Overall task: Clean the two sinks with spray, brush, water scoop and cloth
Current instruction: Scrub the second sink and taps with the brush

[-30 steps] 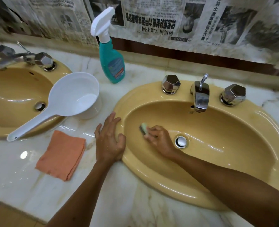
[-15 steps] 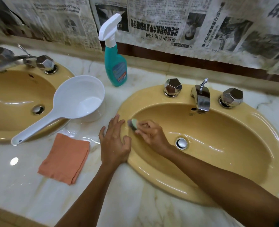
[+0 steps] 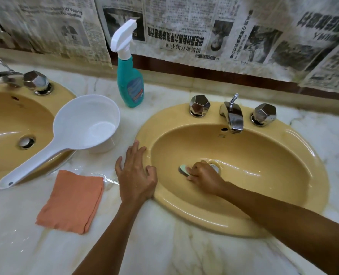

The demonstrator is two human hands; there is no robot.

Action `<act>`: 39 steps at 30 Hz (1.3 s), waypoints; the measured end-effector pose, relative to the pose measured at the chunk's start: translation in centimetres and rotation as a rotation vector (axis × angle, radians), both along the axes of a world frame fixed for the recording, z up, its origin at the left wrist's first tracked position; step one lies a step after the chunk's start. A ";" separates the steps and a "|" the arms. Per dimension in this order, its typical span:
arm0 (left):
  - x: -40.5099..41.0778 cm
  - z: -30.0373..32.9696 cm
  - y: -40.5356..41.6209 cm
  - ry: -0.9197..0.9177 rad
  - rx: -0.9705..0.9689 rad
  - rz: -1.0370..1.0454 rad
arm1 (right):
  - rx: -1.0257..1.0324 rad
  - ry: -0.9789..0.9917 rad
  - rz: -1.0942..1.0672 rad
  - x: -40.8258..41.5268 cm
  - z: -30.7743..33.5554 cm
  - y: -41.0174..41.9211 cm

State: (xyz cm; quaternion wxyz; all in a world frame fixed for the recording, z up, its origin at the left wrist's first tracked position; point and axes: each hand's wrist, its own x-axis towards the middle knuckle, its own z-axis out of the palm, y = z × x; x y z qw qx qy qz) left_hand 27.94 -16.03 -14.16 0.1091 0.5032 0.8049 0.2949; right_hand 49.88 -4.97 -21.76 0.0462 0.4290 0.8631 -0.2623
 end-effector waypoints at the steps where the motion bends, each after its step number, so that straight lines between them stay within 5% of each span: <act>1: -0.1 -0.1 0.0 0.008 -0.002 -0.001 | -0.016 -0.052 0.064 0.8 0.1 0.0; 6: 0.0 -0.4 0.1 0.041 0.005 0.007 | 0.051 -0.185 -0.257 0.8 0.9 3.5; 11: -0.1 -0.3 0.2 0.054 0.008 0.008 | -0.001 -0.198 0.019 -0.9 2.2 0.0; 15: -0.1 -0.3 0.2 0.058 -0.007 0.011 | -0.137 -0.123 -0.172 2.0 2.6 0.9; 19: -0.2 -0.4 0.3 0.053 -0.020 0.007 | -0.167 -0.148 -0.115 2.3 3.6 -0.3; 25: -0.2 -0.5 0.2 0.062 -0.021 0.009 | -0.359 0.236 -0.626 2.4 5.1 1.5; 28: -0.2 -0.4 0.2 0.056 -0.018 0.007 | -0.434 0.178 -0.816 3.0 4.3 2.3; 33: -0.2 -0.3 0.1 0.042 -0.012 0.008 | -0.512 -0.029 -0.533 3.5 4.4 3.5; 39: 0.0 -0.2 0.1 0.026 -0.005 0.011 | -0.134 -0.260 -0.412 3.1 3.1 5.8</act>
